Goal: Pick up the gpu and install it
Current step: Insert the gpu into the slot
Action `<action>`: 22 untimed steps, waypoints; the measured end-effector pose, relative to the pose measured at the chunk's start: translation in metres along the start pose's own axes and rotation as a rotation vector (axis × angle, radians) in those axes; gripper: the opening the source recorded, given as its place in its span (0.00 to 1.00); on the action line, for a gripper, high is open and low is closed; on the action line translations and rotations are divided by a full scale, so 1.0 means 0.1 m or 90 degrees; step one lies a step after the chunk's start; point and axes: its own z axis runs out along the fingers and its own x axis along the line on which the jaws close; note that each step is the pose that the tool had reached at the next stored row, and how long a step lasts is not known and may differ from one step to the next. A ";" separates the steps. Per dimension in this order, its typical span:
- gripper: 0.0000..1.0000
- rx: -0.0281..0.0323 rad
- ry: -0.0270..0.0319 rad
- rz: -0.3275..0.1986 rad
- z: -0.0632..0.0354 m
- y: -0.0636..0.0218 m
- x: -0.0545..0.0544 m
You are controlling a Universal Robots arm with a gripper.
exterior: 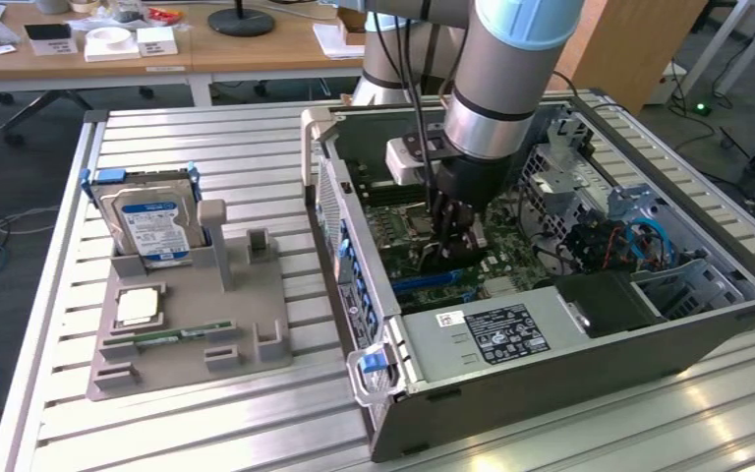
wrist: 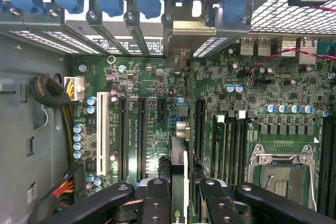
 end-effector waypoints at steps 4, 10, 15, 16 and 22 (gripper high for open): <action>0.26 0.0003 0.0002 0.000 0.007 0.005 0.00; 0.26 0.0014 -0.0001 0.000 0.011 0.019 -0.01; 0.26 0.0035 0.0000 0.000 0.011 0.038 -0.01; 0.26 0.0045 0.0000 0.000 0.012 0.043 -0.01; 0.26 0.0084 0.0000 -0.001 0.015 0.069 -0.02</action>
